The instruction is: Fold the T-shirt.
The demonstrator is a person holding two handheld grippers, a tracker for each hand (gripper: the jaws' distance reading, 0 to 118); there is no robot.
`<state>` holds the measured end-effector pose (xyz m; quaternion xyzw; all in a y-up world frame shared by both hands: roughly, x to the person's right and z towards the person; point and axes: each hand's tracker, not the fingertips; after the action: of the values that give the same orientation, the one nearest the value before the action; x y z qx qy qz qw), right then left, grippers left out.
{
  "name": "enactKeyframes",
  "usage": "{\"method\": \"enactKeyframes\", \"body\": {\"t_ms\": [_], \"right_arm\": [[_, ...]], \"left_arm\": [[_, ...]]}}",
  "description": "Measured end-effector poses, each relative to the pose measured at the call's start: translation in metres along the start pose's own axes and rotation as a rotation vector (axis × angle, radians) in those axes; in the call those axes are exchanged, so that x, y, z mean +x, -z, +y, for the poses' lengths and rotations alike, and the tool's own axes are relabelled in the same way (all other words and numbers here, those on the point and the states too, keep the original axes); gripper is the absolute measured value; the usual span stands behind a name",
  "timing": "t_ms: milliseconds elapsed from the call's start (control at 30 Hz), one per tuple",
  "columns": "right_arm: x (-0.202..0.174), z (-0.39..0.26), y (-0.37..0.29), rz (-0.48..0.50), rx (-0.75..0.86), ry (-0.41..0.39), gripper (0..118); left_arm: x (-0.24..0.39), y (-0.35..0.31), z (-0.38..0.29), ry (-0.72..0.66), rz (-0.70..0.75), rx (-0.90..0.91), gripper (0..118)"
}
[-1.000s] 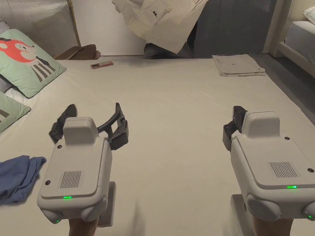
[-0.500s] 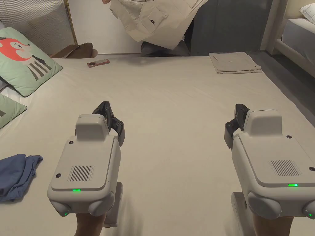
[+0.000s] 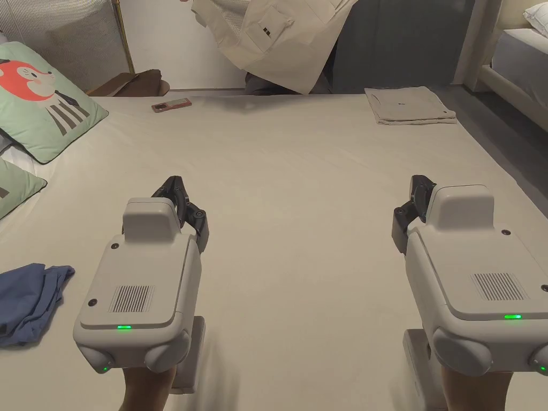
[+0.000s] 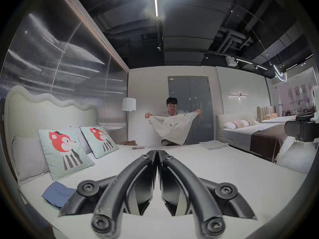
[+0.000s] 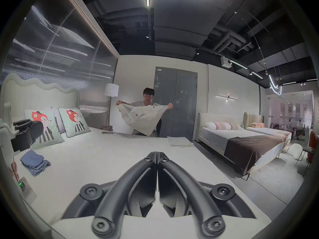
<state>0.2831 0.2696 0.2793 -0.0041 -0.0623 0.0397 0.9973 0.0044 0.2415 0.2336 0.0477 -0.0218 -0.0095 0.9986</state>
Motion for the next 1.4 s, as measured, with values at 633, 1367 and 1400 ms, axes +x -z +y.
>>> {"method": "enactKeyframes", "body": {"t_ms": [633,1367,1400], "right_arm": [[-0.005,0.000,0.000,0.006,-0.007,-0.014,0],[-0.006,0.004,-0.003,0.004,0.000,-0.022,0],[-0.006,0.004,-0.004,0.006,0.000,-0.021,0]], "left_arm": [[-0.008,0.000,-0.002,-0.002,0.002,-0.009,0],[-0.013,-0.003,-0.001,0.003,0.004,-0.006,0],[-0.013,-0.003,-0.001,0.003,0.004,-0.007,0]]}}
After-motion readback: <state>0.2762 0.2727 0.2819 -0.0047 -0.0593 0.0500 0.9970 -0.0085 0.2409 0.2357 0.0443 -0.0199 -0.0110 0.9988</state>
